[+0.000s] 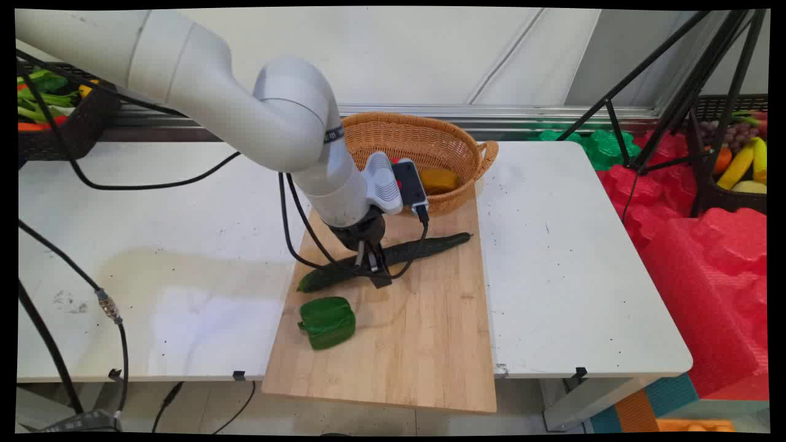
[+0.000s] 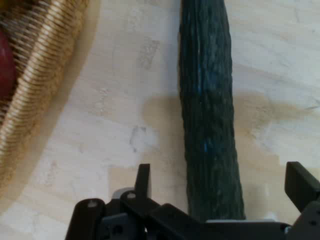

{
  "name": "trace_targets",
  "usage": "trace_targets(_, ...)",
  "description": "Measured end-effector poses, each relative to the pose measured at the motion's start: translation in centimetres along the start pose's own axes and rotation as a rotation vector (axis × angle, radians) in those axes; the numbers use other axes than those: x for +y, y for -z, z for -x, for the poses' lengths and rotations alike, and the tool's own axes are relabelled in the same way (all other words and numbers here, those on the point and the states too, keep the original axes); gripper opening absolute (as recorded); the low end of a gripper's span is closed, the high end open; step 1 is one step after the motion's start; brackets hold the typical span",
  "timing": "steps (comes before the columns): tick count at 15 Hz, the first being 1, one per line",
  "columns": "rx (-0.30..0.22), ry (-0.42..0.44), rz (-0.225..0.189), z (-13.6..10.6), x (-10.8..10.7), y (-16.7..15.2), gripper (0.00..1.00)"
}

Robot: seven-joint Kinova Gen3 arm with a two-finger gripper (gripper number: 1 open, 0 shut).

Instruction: Pick up the potato from the vegetable basket

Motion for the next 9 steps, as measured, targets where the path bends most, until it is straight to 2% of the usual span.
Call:
trace_targets(6,0.048,-0.011,0.004,0.8,-0.6,3.6,1.0)
trace_targets(9,0.109,-0.009,-0.001,1.3,-1.7,6.8,1.0)
